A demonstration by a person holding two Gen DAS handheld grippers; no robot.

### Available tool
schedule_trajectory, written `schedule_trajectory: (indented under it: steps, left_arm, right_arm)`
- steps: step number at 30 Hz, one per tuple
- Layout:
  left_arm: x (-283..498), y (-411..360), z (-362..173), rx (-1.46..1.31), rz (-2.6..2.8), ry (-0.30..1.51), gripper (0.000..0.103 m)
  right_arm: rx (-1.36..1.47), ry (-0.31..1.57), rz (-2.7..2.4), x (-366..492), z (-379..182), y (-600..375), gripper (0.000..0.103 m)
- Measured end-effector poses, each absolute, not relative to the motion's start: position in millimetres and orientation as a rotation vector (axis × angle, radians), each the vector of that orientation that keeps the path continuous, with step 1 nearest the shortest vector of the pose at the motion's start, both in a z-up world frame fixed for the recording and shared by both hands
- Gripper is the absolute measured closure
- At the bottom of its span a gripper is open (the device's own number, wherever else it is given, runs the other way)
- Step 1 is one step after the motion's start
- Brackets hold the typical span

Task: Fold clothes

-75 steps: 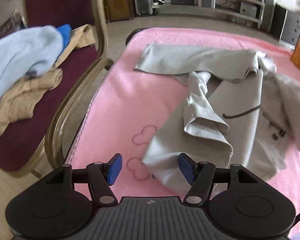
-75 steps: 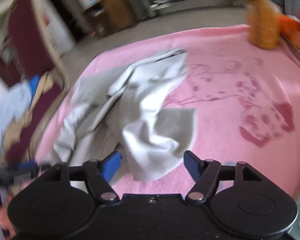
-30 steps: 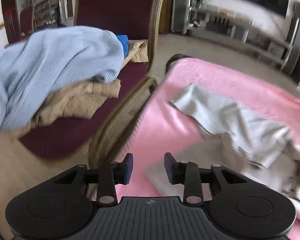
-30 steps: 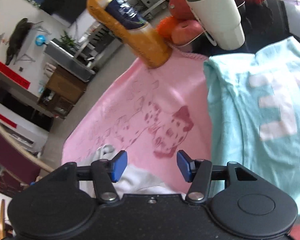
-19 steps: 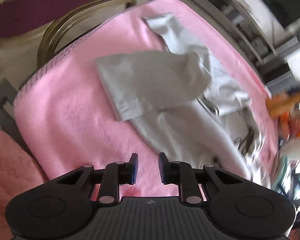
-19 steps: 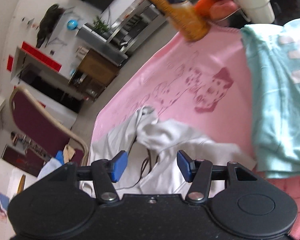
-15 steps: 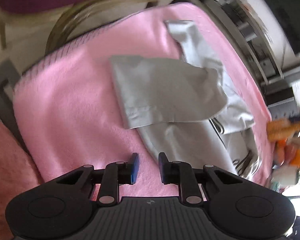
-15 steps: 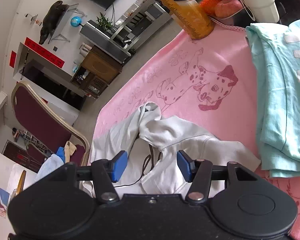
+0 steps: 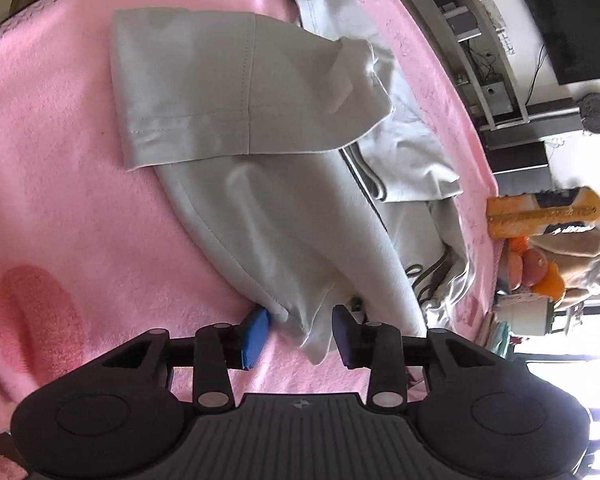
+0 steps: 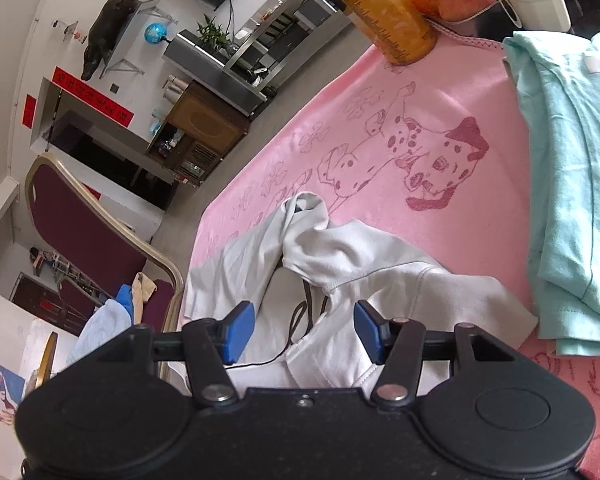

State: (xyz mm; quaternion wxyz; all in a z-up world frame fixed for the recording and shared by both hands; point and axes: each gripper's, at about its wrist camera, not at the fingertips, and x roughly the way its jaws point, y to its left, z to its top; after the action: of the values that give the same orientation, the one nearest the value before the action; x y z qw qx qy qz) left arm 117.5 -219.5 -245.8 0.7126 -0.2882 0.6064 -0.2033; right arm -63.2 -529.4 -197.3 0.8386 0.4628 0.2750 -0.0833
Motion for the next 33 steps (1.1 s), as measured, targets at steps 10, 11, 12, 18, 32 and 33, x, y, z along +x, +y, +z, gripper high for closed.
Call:
schedule_trajectory:
  steps: [10, 11, 12, 18, 32, 33]
  left_arm:
    - [112, -204, -228, -0.509, -0.44, 1.3, 0.069]
    - [112, -198, -224, -0.493, -0.423, 1.289, 0.069]
    - [112, -188, -219, -0.485, -0.403, 1.268, 0.069]
    - [129, -144, -218, -0.522, -0.331, 1.232, 0.068]
    - [145, -147, -252, -0.758, -0.514, 1.374, 0.065]
    - [145, -150, -254, -0.778, -0.527, 1.379, 0.065]
  right_arm:
    - [0.622, 0.808, 0.166, -3, -200, -429, 0.06]
    - [0.544, 0.819, 0.191, 3, -200, -413, 0.06]
    - [0.465, 0.83, 0.215, 9, -199, -398, 0.06]
    - [0.103, 0.855, 0.255, 28, -204, -335, 0.06]
    - [-0.435, 0.851, 0.232, 42, -209, -258, 0.099]
    - [-0.373, 0.858, 0.232, 44, -204, -262, 0.099]
